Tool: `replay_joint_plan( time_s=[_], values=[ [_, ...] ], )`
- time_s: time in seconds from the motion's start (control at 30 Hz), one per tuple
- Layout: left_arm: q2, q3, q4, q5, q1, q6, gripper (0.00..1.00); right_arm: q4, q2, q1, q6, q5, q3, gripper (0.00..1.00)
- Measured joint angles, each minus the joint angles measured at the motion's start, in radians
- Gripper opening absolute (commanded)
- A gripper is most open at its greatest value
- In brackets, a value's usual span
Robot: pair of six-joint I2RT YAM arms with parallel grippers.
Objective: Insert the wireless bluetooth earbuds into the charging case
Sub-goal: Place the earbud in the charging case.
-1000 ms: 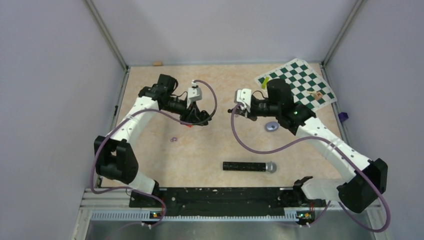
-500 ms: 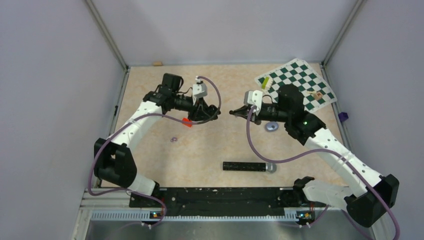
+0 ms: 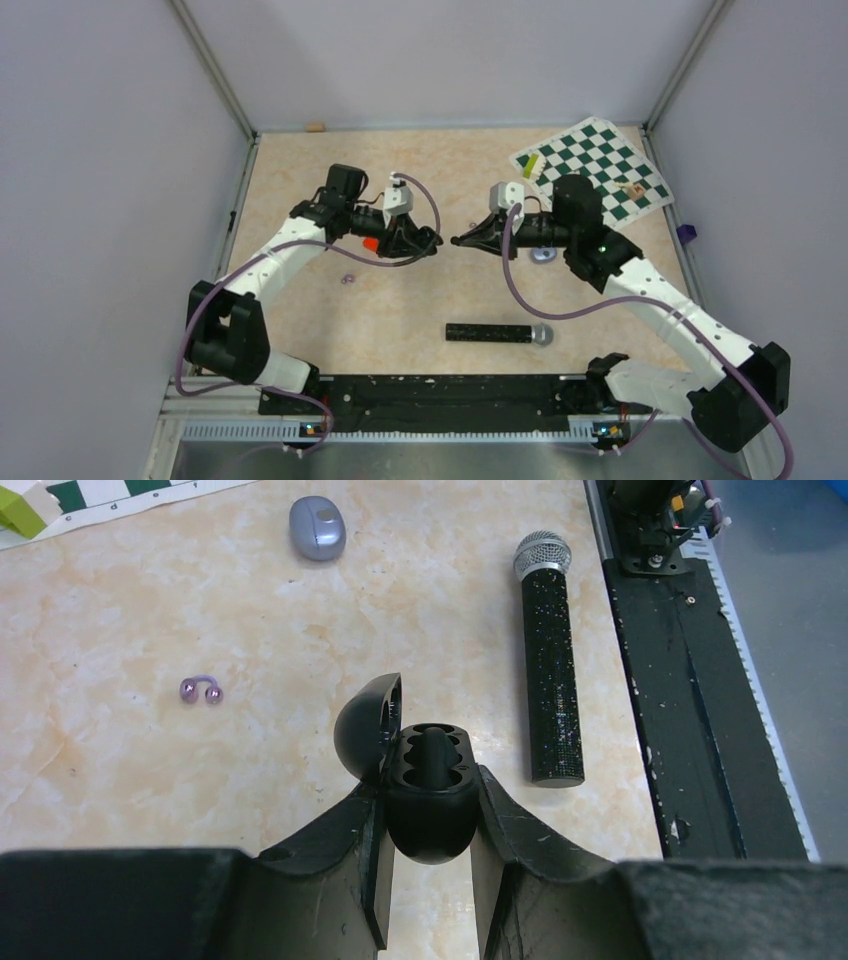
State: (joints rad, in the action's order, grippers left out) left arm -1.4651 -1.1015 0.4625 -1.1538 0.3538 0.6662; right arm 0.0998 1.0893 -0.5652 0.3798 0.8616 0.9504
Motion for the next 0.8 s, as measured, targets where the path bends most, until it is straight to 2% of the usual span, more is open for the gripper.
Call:
replay_joint_plan(
  time_s=[0.3, 0.8],
  values=[
    [0.11, 0.059, -0.08, -0.012, 0.0, -0.046, 0.0, -0.079, 0.013, 0.001, -0.078, 0.032, -0.027, 0.05],
    [0.116, 0.086, -0.152, -0.016, 0.029, -0.092, 0.0, -0.216, 0.063, 0.008, -0.181, 0.063, -0.096, 0.05]
  ],
)
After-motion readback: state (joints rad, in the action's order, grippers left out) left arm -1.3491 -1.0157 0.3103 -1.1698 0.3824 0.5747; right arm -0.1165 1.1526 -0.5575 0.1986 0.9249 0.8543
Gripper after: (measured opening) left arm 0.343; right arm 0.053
